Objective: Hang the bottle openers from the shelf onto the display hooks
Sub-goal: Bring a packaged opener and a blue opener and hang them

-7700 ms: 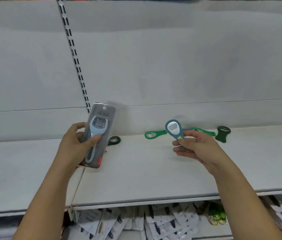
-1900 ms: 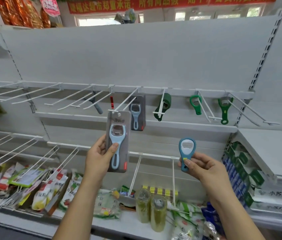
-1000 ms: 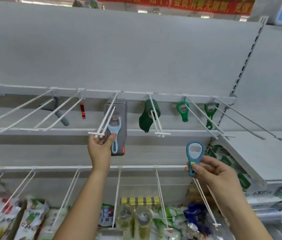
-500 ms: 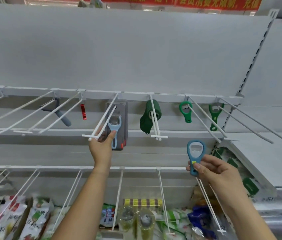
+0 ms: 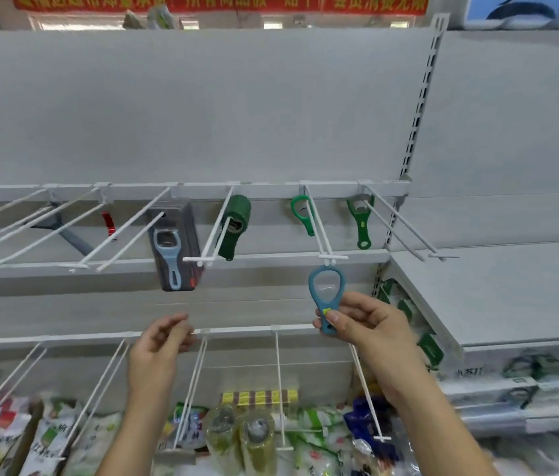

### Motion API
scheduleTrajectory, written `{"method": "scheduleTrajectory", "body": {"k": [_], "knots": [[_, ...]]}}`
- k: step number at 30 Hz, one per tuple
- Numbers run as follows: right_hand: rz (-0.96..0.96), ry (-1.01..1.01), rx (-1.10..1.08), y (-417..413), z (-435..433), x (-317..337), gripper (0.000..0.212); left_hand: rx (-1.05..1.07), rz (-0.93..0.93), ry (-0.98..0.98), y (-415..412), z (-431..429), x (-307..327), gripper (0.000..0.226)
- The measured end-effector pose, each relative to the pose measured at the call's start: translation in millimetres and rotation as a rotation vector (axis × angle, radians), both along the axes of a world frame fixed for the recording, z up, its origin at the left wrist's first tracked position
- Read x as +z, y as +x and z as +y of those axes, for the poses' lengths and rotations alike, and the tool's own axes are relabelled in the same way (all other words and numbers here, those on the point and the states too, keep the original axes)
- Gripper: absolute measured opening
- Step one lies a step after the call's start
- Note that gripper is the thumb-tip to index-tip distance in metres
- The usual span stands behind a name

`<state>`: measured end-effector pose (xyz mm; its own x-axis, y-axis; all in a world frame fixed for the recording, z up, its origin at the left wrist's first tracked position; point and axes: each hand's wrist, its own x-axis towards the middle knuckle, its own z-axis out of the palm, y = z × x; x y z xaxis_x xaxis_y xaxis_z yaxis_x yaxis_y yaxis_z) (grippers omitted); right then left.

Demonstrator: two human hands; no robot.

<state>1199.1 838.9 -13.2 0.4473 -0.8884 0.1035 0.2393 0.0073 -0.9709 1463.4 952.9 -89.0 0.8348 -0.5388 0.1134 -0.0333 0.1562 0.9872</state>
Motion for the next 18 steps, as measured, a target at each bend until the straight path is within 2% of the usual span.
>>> {"method": "scheduleTrajectory", "body": {"k": [10,18], "knots": [[-0.022,-0.041,0.034,-6.1,-3.5,11.2,0.026,-0.035,-0.037,0.011,-32.2,4.1,6.4,0.014],[0.02,-0.07,-0.051,6.2,-17.8,18.3,0.018,-0.046,-0.019,0.018,-30.3,11.5,2.1,0.014]]}}
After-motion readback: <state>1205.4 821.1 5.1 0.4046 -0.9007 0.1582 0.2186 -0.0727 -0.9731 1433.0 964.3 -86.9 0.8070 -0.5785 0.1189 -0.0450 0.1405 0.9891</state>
